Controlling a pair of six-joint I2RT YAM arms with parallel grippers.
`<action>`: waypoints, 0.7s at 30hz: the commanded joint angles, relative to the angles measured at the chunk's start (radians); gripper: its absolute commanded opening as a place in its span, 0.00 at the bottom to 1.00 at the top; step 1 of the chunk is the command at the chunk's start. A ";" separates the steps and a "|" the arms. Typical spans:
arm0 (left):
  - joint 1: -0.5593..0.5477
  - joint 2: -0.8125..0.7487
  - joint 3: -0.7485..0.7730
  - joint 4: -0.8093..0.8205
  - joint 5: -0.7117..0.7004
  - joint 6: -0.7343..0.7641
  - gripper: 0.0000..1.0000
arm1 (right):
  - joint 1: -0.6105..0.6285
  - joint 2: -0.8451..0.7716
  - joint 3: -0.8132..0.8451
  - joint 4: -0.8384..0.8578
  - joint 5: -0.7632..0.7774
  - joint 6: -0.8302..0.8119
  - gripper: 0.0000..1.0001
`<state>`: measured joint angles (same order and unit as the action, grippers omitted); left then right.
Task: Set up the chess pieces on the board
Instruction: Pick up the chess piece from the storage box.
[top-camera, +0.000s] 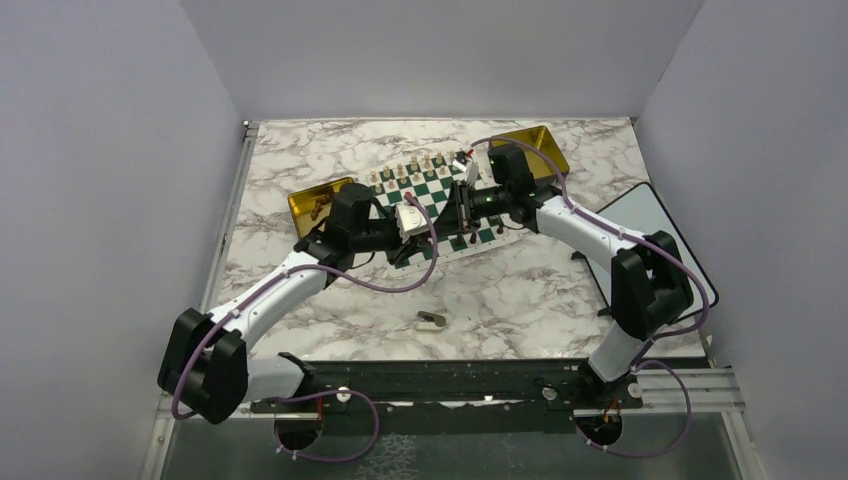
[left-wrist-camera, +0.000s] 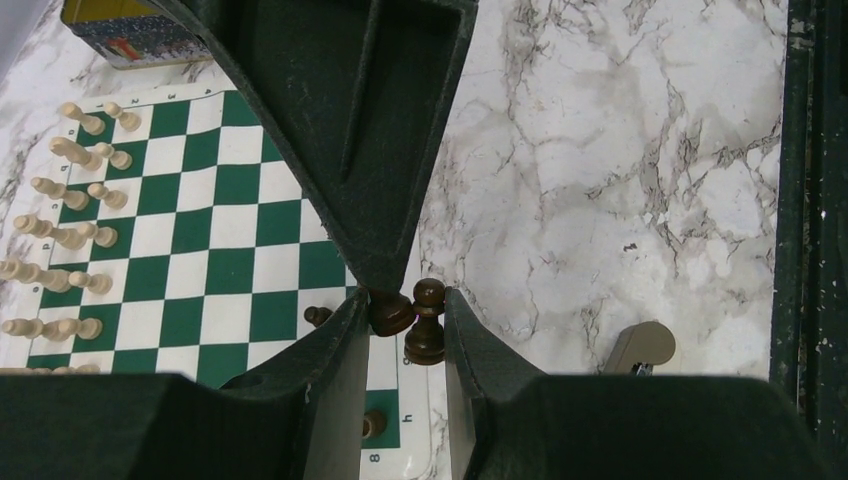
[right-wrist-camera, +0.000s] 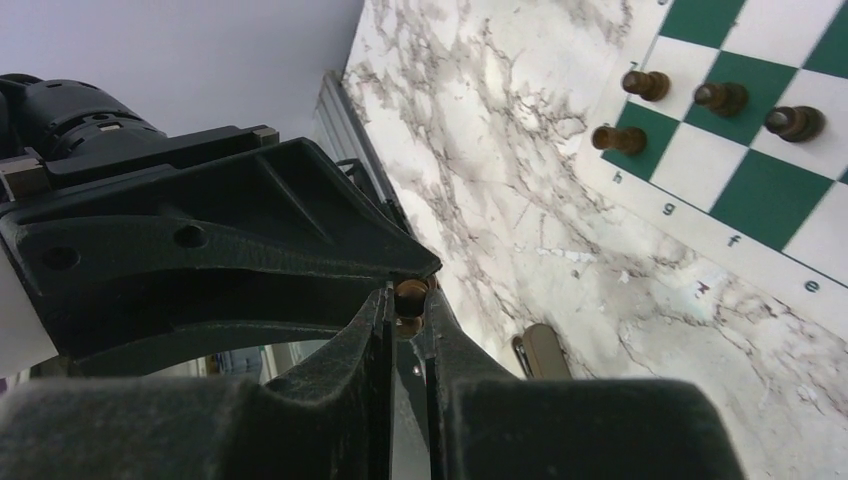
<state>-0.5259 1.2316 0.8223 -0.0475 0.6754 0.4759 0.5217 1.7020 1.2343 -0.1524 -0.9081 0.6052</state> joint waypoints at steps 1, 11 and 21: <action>-0.006 0.073 0.008 0.077 0.020 -0.016 0.17 | 0.004 -0.013 -0.029 0.022 -0.003 -0.024 0.01; -0.025 0.206 -0.026 0.231 0.043 -0.116 0.32 | 0.001 -0.050 -0.118 -0.084 0.205 -0.120 0.01; -0.034 0.270 -0.015 0.183 0.056 -0.090 0.48 | -0.004 -0.068 -0.210 -0.098 0.339 -0.172 0.01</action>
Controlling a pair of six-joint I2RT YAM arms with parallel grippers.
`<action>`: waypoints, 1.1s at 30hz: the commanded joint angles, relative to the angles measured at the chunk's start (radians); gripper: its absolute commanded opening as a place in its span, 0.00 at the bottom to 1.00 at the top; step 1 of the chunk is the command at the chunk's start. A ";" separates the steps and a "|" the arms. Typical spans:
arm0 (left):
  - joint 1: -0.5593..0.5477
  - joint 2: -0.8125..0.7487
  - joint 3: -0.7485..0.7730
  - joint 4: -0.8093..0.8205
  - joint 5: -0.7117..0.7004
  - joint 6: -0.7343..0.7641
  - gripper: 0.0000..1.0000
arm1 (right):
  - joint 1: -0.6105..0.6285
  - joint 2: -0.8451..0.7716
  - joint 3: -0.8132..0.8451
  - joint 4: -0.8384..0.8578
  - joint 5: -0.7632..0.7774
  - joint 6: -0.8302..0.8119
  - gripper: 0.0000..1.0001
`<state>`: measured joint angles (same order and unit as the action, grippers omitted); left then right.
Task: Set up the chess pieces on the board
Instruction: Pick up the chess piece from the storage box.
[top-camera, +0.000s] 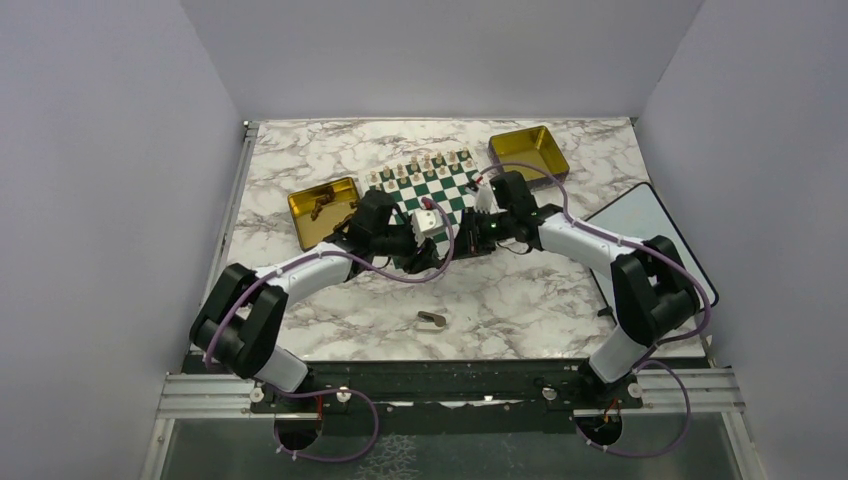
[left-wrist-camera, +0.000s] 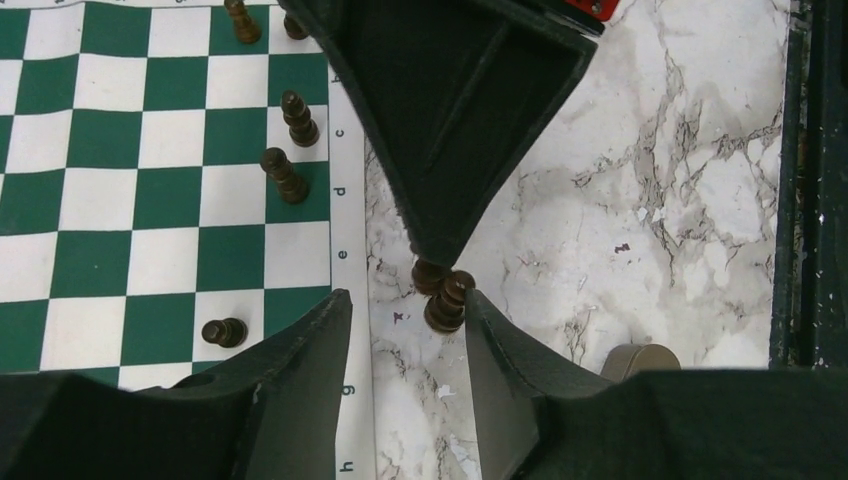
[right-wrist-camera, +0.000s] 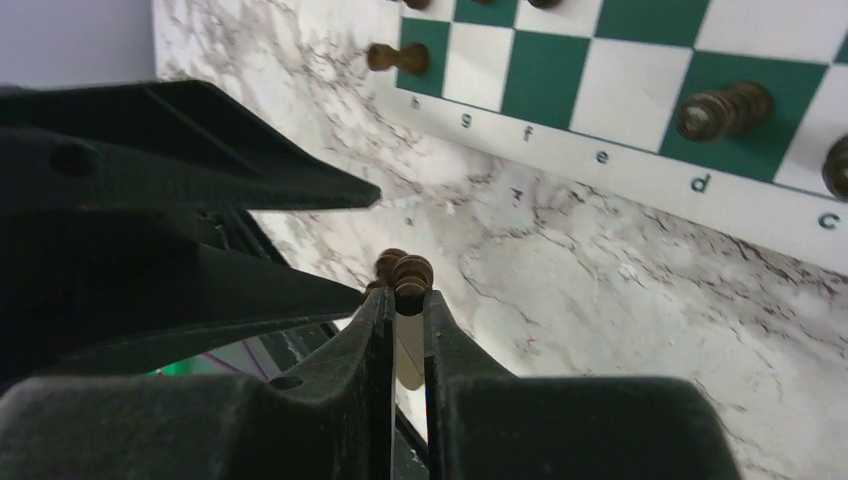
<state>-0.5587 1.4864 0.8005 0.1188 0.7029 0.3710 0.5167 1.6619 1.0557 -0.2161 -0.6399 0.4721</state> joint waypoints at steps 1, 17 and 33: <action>-0.001 0.020 0.012 0.010 0.031 0.016 0.48 | 0.000 -0.029 -0.039 -0.030 0.078 -0.039 0.01; 0.000 -0.027 0.092 -0.080 -0.137 -0.142 0.60 | 0.000 -0.124 -0.027 -0.241 0.374 -0.159 0.01; 0.042 -0.236 0.102 -0.317 -0.566 -0.302 0.99 | -0.043 -0.025 0.276 -0.331 0.687 -0.269 0.01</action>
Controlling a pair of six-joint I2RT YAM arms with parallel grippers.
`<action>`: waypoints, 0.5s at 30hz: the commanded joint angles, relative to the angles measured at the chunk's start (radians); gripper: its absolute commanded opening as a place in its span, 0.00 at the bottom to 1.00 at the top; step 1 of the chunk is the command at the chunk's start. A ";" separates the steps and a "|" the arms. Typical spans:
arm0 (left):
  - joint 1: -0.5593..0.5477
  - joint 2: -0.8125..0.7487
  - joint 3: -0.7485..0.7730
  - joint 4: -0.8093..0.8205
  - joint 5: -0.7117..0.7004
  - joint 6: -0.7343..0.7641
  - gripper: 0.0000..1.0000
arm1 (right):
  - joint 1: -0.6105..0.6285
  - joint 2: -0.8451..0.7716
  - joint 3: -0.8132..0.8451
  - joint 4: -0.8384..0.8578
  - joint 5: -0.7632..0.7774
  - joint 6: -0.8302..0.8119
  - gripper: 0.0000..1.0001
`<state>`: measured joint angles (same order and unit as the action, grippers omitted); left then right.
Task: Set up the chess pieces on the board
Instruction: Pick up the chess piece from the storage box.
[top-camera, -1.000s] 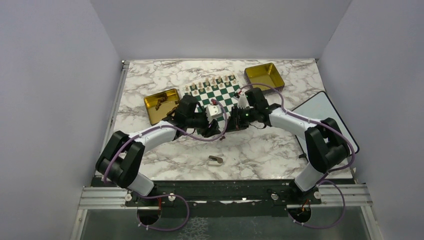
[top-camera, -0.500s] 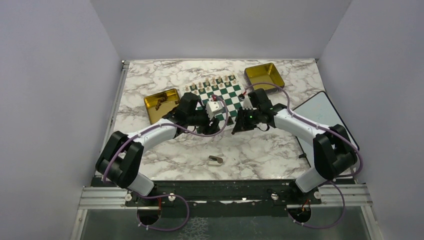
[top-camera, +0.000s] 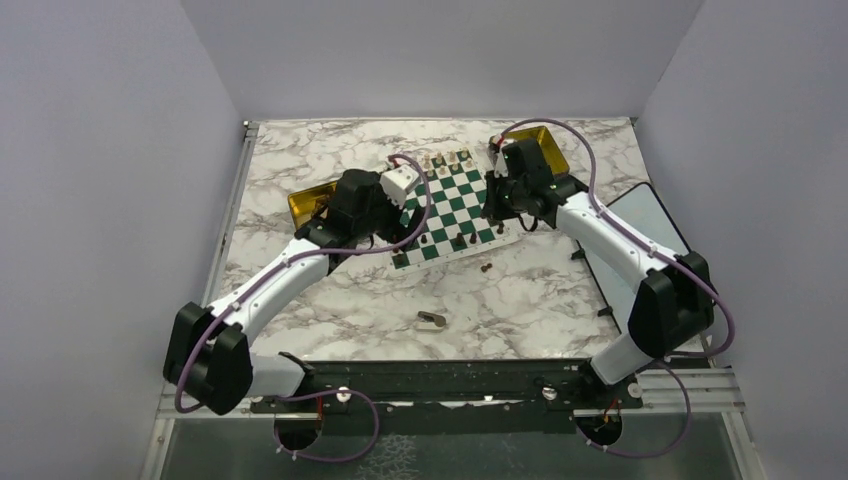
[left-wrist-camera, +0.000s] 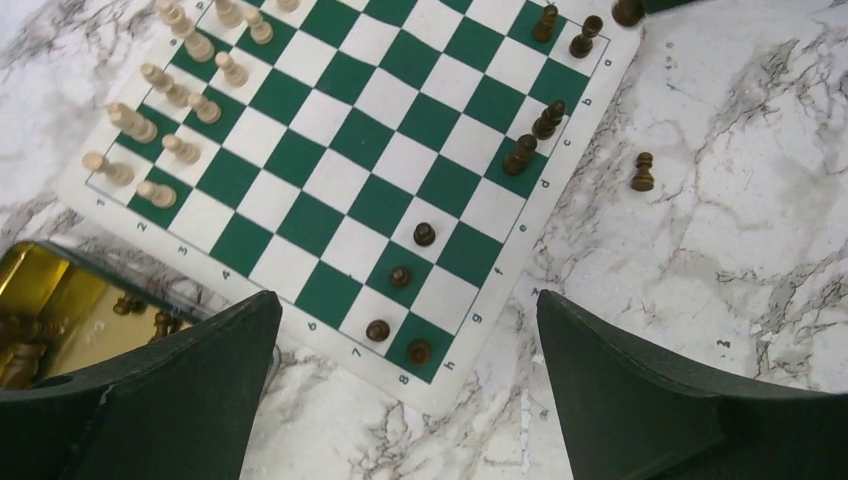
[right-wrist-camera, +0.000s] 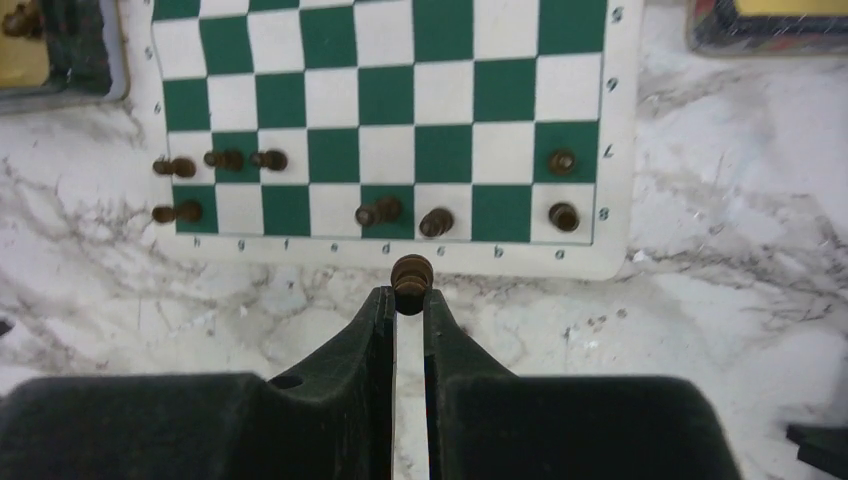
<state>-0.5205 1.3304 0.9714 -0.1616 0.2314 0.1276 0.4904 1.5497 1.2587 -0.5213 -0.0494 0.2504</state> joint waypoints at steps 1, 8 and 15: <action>0.004 -0.093 -0.093 -0.031 -0.093 -0.069 0.99 | -0.020 0.112 0.093 -0.022 0.099 -0.052 0.01; 0.004 -0.088 -0.122 -0.042 0.010 -0.088 0.99 | -0.047 0.296 0.254 -0.070 0.173 -0.090 0.02; 0.004 -0.099 -0.115 -0.053 -0.072 -0.071 0.99 | -0.062 0.384 0.320 -0.110 0.152 -0.106 0.02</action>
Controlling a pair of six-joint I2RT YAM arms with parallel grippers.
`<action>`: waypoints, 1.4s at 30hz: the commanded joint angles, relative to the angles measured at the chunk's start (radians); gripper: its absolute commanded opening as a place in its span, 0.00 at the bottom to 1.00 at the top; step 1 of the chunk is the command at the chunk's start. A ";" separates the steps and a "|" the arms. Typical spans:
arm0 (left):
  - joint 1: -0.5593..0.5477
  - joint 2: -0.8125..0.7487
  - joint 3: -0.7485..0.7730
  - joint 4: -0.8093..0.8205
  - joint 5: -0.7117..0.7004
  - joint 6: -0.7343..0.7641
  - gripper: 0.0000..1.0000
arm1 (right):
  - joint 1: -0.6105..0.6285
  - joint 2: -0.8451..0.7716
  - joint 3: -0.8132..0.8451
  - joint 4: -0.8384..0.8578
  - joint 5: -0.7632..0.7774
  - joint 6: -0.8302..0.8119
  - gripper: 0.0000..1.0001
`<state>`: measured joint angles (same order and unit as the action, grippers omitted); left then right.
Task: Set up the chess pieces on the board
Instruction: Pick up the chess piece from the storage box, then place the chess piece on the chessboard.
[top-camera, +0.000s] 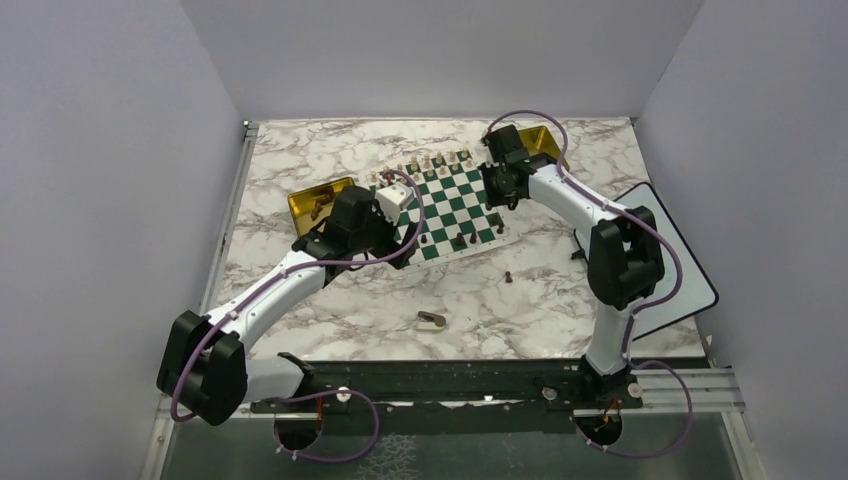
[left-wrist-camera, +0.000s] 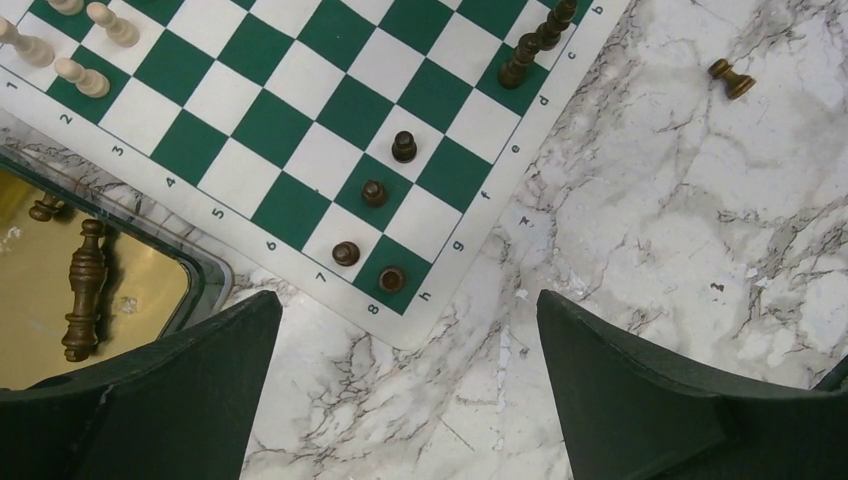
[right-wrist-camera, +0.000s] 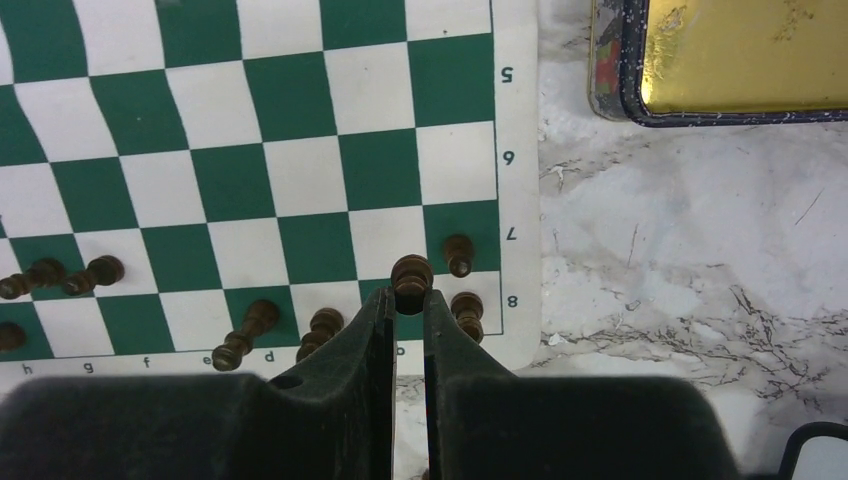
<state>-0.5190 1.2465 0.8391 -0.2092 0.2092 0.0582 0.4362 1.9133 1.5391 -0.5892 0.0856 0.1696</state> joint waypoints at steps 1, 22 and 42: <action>0.002 -0.025 0.015 -0.006 -0.069 0.000 0.99 | -0.008 0.027 0.038 -0.041 0.006 -0.025 0.02; 0.002 -0.089 -0.007 0.016 -0.194 0.008 0.99 | -0.008 0.115 0.016 0.006 -0.080 0.002 0.05; 0.002 -0.084 -0.005 0.012 -0.185 0.008 0.99 | -0.008 0.163 0.037 0.015 -0.120 0.015 0.07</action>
<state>-0.5190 1.1763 0.8387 -0.2115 0.0353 0.0631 0.4301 2.0506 1.5475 -0.5900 -0.0193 0.1772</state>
